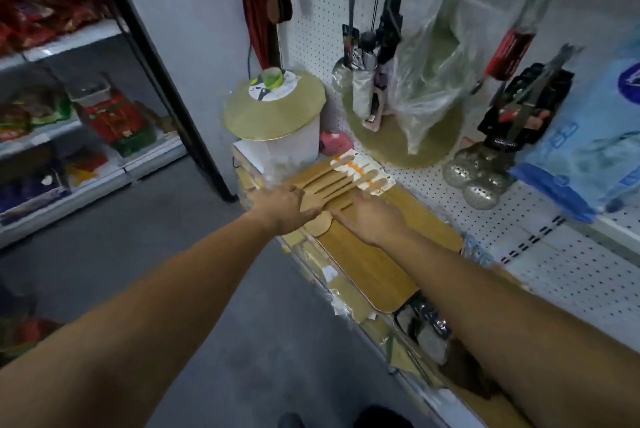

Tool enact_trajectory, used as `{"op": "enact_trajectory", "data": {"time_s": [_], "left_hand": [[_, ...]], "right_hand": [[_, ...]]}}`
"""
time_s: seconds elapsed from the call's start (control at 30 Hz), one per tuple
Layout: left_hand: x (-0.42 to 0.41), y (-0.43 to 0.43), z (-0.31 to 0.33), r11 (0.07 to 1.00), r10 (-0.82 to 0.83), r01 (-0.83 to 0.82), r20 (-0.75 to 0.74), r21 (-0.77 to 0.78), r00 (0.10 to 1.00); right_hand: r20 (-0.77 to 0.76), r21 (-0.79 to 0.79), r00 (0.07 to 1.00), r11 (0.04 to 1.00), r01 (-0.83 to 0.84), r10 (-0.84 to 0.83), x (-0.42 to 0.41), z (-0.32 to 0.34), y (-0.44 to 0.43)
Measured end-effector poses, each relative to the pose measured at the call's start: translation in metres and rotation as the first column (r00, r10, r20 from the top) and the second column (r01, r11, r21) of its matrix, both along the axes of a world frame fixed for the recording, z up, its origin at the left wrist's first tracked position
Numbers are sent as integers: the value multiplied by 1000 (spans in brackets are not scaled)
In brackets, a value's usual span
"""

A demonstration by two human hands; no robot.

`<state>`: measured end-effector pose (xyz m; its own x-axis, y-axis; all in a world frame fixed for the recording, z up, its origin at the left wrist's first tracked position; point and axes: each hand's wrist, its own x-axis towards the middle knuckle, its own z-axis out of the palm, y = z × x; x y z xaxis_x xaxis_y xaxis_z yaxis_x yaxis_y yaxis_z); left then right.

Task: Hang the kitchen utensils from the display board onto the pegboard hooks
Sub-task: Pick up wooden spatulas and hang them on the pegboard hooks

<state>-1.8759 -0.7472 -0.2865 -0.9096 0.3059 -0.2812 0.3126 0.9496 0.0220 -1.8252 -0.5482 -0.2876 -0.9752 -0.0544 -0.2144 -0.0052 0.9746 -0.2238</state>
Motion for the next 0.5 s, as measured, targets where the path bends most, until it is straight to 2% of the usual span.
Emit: {"op": "enact_trajectory", "data": {"time_s": [0.27,0.5], "left_hand": [[-89,6,-108,975,-214,219,115,-31,970],[-176,24,-183,937,-343,348,109,-33,933]], "right_hand": [[205,-20,958,978,207,-198,-50,-117,-10],[286,-59,892,923,380,-349,-117,-197,-6]]}}
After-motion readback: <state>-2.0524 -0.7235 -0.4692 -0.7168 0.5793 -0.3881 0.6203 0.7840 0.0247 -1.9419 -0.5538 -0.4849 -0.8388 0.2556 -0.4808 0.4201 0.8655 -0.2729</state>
